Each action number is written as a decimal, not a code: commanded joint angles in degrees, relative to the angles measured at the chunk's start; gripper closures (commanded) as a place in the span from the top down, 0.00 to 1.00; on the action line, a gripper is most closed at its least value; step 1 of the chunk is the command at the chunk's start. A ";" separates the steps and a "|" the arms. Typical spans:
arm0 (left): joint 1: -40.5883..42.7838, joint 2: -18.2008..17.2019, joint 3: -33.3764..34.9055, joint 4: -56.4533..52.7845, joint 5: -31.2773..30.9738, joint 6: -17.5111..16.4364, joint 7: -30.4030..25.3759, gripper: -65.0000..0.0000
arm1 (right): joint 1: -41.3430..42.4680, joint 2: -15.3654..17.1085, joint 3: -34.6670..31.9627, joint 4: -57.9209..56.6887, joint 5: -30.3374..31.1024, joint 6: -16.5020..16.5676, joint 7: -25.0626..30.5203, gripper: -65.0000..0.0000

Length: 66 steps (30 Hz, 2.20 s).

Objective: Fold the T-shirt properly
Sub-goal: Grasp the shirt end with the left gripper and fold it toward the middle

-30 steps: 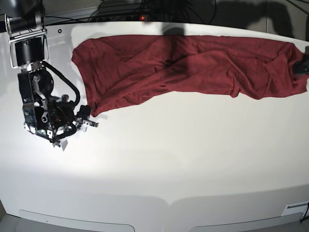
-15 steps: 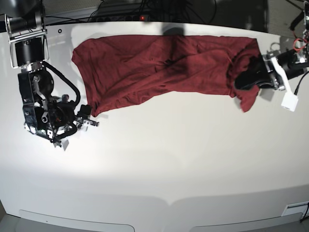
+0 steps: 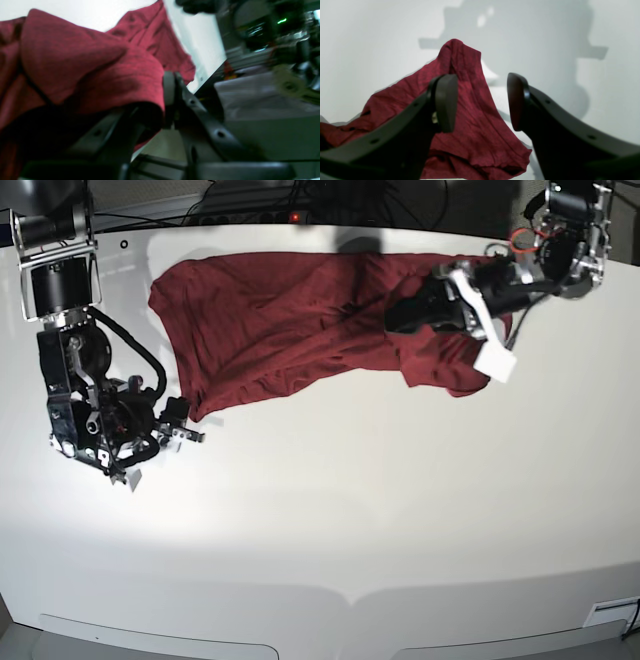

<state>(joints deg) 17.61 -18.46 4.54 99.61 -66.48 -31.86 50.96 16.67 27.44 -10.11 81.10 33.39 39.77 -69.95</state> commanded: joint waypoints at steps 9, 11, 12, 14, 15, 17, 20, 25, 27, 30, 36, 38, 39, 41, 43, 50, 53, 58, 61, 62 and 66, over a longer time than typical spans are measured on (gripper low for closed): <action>-1.57 3.58 1.25 0.92 -0.57 -0.70 -4.33 0.36 | 1.40 0.79 0.46 0.87 0.28 0.23 0.07 0.49; -1.57 3.85 1.25 0.92 -0.57 -1.14 -4.31 0.40 | 1.40 0.79 0.46 0.87 0.28 0.23 0.22 0.49; -1.57 3.82 1.25 0.92 -0.59 -2.08 -4.24 0.40 | 1.40 0.79 0.46 0.87 0.26 0.23 0.28 0.49; -1.57 3.82 1.25 0.96 -0.76 -3.82 -4.11 0.40 | 1.40 0.79 0.46 0.87 0.28 0.23 0.28 0.49; -1.57 3.80 1.22 1.03 -1.16 -4.33 -4.02 0.40 | 1.40 0.79 0.46 0.87 0.28 0.23 0.31 0.49; -1.60 3.74 1.11 1.75 -0.96 -5.11 -3.41 0.40 | 1.40 0.79 0.46 0.87 0.26 0.23 0.46 0.49; -1.70 1.97 -0.52 4.57 -0.94 -5.16 0.55 0.40 | 1.42 0.79 0.46 0.87 0.28 0.23 0.50 0.49; 1.44 -3.37 -6.19 10.88 4.63 -5.20 0.85 0.40 | 1.40 0.79 0.46 0.87 0.28 0.23 0.50 0.49; 4.26 -5.09 -8.02 12.61 8.24 -4.85 -0.61 0.40 | 1.40 0.79 0.46 0.87 0.31 0.23 0.74 0.49; 8.61 -5.64 -8.98 13.09 15.19 -4.57 -3.72 0.40 | 1.40 0.76 0.46 0.87 0.31 0.23 1.01 0.49; 14.82 -0.90 -8.98 13.09 34.38 -1.36 -18.71 0.40 | 1.40 0.79 0.46 0.87 0.28 0.23 0.98 0.49; 14.93 1.97 -8.98 13.07 41.33 0.98 -19.78 0.40 | 1.40 0.79 0.46 0.87 0.28 0.23 0.98 0.49; 14.91 3.34 -8.98 13.09 43.60 1.31 -19.87 0.40 | 1.40 0.79 0.46 0.87 0.28 0.23 0.98 0.49; 14.95 5.62 -8.94 13.09 46.95 1.27 -20.96 0.40 | 1.40 0.79 0.46 0.87 0.28 0.23 1.01 0.49; 14.95 7.50 -8.94 13.07 50.58 1.29 -22.14 0.40 | 1.40 0.79 0.46 0.87 0.28 0.23 1.11 0.49; 14.91 10.01 -8.94 11.96 61.66 6.38 -24.50 0.39 | 1.40 0.79 0.46 0.87 0.28 0.23 1.09 0.49; 14.93 10.01 -8.94 11.04 62.23 7.98 -24.87 0.39 | 1.40 0.79 0.46 0.87 0.28 0.23 1.09 0.49; 14.95 10.03 -8.87 10.56 61.99 7.96 -24.17 0.16 | 1.40 0.79 0.46 0.87 0.28 0.23 1.09 0.49; 14.95 10.03 -8.15 10.56 61.86 7.96 -23.47 0.00 | 1.40 0.79 0.46 0.87 0.31 0.23 1.11 0.49; 14.95 10.01 -7.72 10.58 61.00 7.98 -23.23 0.00 | 1.40 0.79 0.46 0.87 0.28 0.23 1.14 0.49; 14.95 10.01 -5.73 11.56 51.89 6.80 -21.94 0.00 | 1.40 0.79 0.46 0.87 0.28 0.23 1.36 0.49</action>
<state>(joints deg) 32.38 -8.25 -1.15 109.80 -14.06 -24.53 30.39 16.64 27.46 -10.11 81.10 33.36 39.75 -69.04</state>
